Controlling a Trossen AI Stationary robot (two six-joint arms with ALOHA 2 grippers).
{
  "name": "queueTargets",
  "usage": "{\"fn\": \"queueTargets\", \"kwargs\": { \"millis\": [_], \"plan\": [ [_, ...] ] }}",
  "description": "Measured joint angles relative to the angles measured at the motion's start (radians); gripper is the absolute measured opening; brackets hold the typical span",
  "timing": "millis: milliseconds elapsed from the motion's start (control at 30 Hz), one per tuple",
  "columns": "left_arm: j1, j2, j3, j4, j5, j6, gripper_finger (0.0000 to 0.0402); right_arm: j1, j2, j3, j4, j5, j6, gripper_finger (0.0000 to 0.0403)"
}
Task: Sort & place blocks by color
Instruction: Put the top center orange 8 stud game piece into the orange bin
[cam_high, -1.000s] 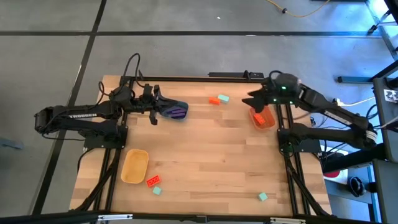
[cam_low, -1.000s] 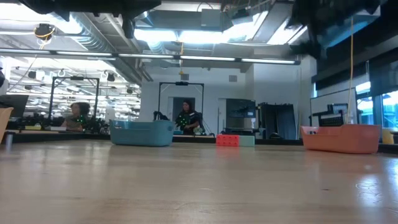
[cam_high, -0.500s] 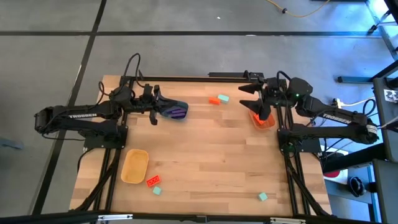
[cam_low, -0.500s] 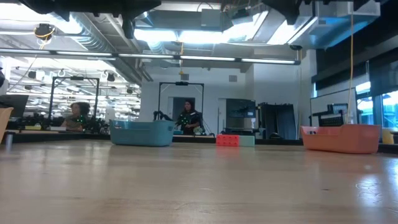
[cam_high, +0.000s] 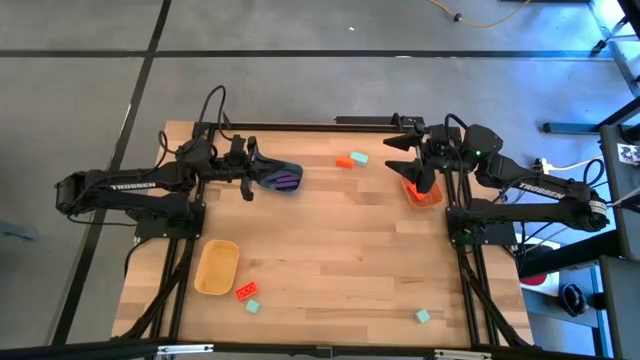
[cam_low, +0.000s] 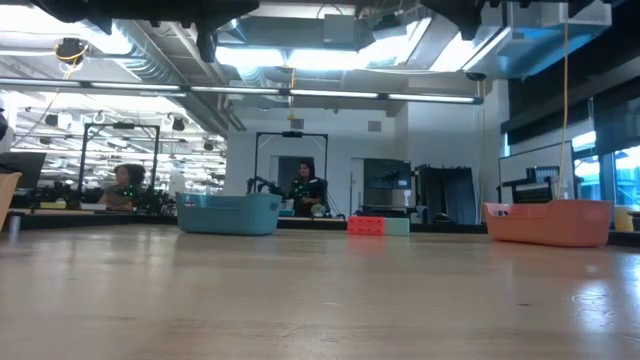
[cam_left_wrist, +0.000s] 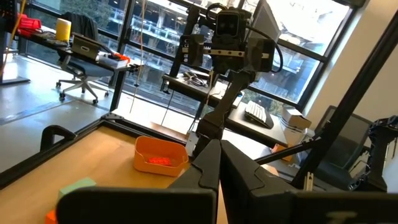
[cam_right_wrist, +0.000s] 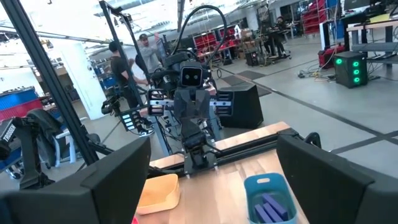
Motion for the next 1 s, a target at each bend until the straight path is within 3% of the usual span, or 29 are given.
{"fn": "queueTargets", "kwargs": {
  "millis": [533, 1000],
  "plan": [
    [-0.057, 0.000, 0.000, 0.000, -0.004, 0.000, 0.0000, 0.000, 0.000, 0.000, -0.001, -0.014, 0.001, 0.0351],
    [-0.124, 0.000, 0.000, -0.001, -0.109, 0.079, 0.0000, 0.000, 0.000, 0.000, -0.003, -0.035, 0.003, 0.0351]
  ]
}}
